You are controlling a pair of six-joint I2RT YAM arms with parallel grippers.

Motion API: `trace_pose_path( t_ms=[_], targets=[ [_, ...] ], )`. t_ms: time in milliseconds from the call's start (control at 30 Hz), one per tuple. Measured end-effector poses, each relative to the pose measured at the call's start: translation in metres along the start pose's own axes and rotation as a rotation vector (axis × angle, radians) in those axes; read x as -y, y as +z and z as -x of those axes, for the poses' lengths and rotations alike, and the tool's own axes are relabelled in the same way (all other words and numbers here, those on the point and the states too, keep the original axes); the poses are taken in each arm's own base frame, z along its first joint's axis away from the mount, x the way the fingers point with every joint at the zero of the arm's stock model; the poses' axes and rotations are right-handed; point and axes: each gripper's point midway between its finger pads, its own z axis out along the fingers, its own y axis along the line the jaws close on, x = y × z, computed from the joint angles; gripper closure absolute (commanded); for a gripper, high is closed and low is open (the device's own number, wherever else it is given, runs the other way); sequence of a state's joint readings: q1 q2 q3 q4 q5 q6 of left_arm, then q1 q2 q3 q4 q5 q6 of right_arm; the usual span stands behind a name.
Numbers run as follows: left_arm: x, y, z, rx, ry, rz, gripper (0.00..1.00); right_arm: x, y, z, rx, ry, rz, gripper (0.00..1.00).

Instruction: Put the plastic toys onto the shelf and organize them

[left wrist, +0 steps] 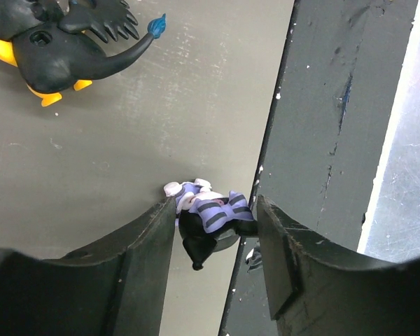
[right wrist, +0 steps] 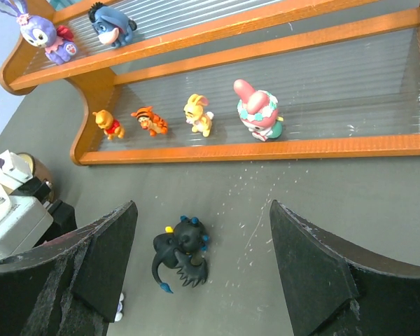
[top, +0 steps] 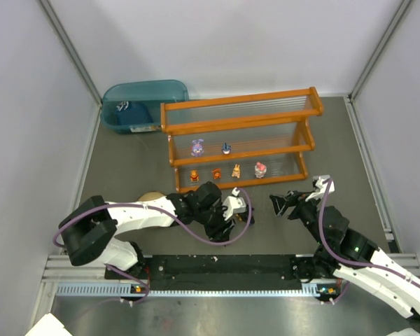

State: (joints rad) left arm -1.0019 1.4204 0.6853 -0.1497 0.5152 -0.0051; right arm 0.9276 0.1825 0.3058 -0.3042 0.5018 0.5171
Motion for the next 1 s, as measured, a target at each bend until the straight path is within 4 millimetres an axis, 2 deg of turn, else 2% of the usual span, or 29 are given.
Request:
trace_pose_path(
  t_ms=[267,467,600,700,867,1000],
  targets=[
    [-0.001,-0.003,0.004,0.016,0.01,0.018,0.27,0.0,-0.001,0.0,0.0,0.001,0.004,0.23],
    [-0.001,-0.011,0.015,0.058,0.002,0.039,0.24,-0.003,-0.001,-0.002,-0.009,0.0,0.019,0.24],
    [0.002,-0.022,0.031,0.125,0.009,0.05,0.23,-0.006,-0.002,-0.004,-0.02,-0.007,0.039,0.25],
    [0.006,-0.038,0.049,0.21,0.017,0.07,0.22,-0.01,-0.002,-0.007,-0.036,-0.021,0.061,0.24],
    [0.003,-0.077,0.071,0.399,-0.015,0.145,0.2,-0.027,0.001,-0.028,-0.137,-0.076,0.142,0.16],
    [-0.007,-0.103,0.077,0.529,-0.064,0.21,0.18,-0.059,-0.006,-0.061,-0.242,-0.22,0.286,0.1]
  ],
)
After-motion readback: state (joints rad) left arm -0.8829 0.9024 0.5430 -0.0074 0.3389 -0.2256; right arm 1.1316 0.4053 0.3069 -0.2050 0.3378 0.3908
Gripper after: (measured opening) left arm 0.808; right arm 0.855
